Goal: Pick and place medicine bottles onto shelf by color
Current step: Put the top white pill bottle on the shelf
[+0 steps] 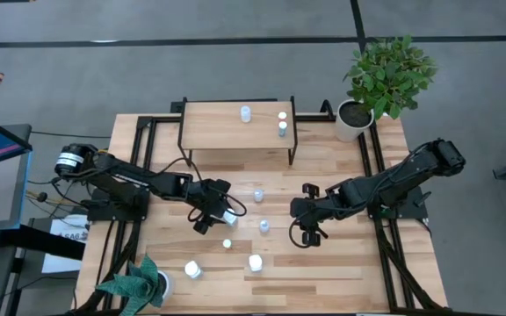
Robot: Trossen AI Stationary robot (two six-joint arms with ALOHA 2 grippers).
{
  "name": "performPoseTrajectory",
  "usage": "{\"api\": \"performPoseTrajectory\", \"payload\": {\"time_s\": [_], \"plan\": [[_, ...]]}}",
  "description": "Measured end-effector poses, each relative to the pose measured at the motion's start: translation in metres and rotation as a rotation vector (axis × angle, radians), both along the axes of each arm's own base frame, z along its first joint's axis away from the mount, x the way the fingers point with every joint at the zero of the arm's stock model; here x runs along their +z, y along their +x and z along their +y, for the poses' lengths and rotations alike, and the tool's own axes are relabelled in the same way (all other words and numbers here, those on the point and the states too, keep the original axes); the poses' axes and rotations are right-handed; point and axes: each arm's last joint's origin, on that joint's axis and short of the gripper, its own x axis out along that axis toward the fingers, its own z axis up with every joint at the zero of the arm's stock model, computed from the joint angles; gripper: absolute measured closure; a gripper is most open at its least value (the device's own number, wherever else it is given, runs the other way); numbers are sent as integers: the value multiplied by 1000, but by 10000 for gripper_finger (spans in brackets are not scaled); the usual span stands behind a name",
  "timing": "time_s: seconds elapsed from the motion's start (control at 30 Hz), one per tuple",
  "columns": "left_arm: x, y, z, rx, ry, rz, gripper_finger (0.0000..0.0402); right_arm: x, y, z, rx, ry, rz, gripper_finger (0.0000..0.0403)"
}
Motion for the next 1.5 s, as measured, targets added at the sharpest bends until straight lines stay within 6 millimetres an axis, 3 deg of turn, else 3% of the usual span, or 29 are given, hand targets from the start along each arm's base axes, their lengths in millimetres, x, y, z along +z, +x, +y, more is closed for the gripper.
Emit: {"api": "performPoseTrajectory", "payload": {"time_s": [0.43, 0.73, 0.87, 1.03, 1.27, 1.5], "plan": [[0, 0, 0, 16, -10, 4, 179, 0, 0, 0, 0, 0, 0, 243], [1, 1, 1, 135, -79, 16, 261, 0, 0, 0, 0, 0, 0, 243], [7, 5, 2, 228, -106, 22, 275, 0, 0, 0, 0, 0, 0, 243], [34, 17, 3, 292, -60, 50, 266, 0, 0, 0, 0, 1, 0, 243], [93, 27, 9, 349, 160, 101, 268, 0, 0, 0, 0, 0, 0, 243], [150, 22, 38, 414, 244, 134, 265, 0, 0, 0, 0, 0, 0, 243]]}}
